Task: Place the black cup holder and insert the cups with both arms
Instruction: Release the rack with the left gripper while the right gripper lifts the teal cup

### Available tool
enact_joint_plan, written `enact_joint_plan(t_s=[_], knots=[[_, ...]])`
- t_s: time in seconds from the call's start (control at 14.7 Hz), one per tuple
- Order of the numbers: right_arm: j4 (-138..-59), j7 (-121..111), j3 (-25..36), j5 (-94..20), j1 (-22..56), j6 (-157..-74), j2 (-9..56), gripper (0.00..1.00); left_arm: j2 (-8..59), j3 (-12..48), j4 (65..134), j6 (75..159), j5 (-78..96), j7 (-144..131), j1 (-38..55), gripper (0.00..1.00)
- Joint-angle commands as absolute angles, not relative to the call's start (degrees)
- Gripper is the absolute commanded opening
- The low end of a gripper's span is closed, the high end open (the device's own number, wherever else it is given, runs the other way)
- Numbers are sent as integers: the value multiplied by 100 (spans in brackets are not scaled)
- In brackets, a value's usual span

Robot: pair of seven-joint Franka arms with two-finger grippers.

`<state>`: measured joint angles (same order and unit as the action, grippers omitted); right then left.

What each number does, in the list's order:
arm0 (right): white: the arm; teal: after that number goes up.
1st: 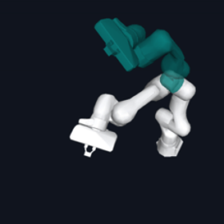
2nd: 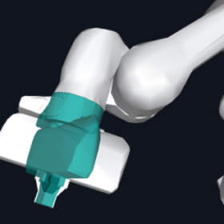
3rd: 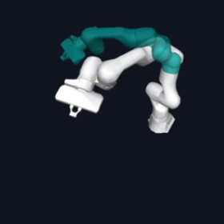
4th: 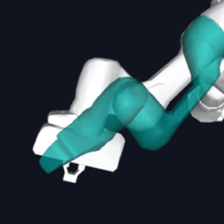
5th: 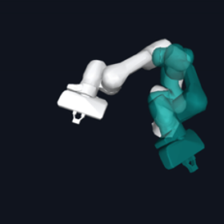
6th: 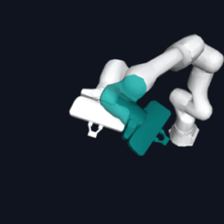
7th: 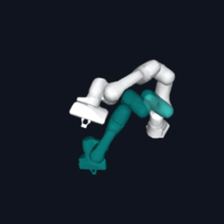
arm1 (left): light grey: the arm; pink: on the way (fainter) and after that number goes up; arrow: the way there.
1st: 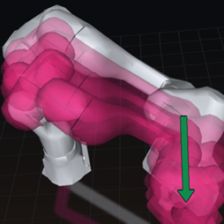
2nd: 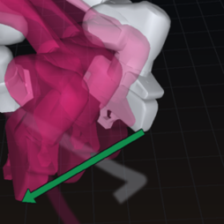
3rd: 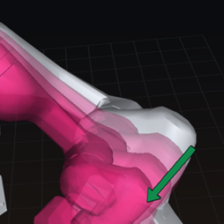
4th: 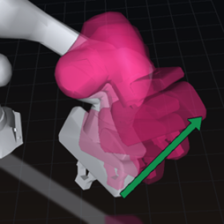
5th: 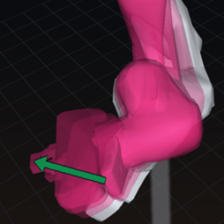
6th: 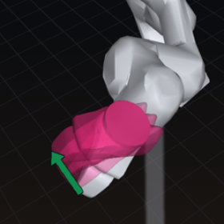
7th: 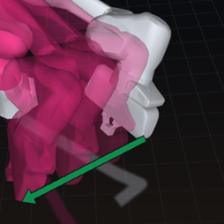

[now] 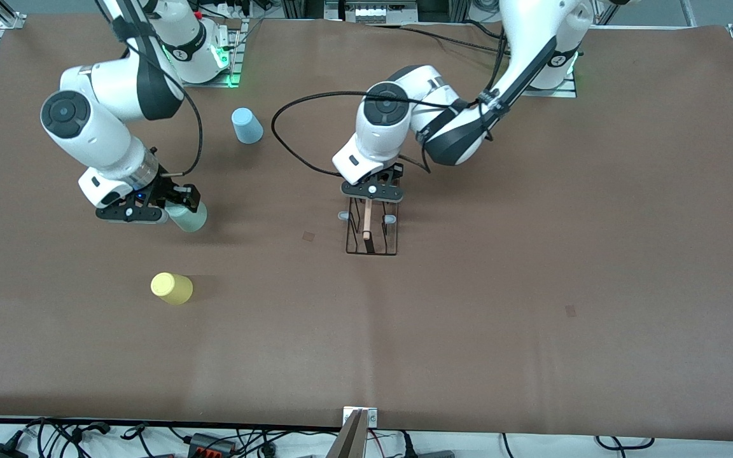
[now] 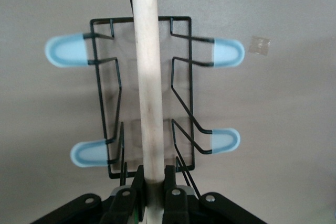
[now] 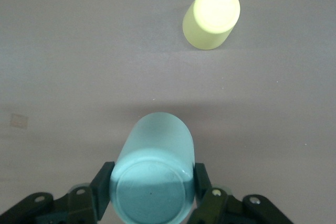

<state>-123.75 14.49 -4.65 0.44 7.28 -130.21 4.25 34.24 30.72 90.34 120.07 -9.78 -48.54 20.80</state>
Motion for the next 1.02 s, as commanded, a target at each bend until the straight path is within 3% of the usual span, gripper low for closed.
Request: enact_joint_plan(t_s=[0.0, 0.07, 0.14, 0.48, 0.75, 0.95], knots=[[-12410, 1564, -483, -140, 773, -12981, 369, 24, 3551, 3050, 8842, 12015, -1143, -5036, 2162, 22], [-12393, 1564, -483, -254, 800, -12981, 369, 24, 3542, 3050, 8842, 12015, -1151, -5036, 2162, 64], [-12384, 1564, -483, -290, 809, -12973, 369, 24, 3525, 3050, 8833, 11997, -1151, -5019, 2171, 100], [-12349, 1608, -501, -325, 817, -12781, 326, 24, 3297, 3032, 8824, 11840, -1151, -4949, 2066, 100], [-11454, 2572, -571, -650, 1098, -11227, 71, 24, 2516, 3094, 8737, 10542, -1134, -3968, 1391, 100], [-11145, 4090, -1315, -843, 1274, -11056, 18, 24, 2067, 3076, 8684, 9390, -1142, -2667, 601, 100]])
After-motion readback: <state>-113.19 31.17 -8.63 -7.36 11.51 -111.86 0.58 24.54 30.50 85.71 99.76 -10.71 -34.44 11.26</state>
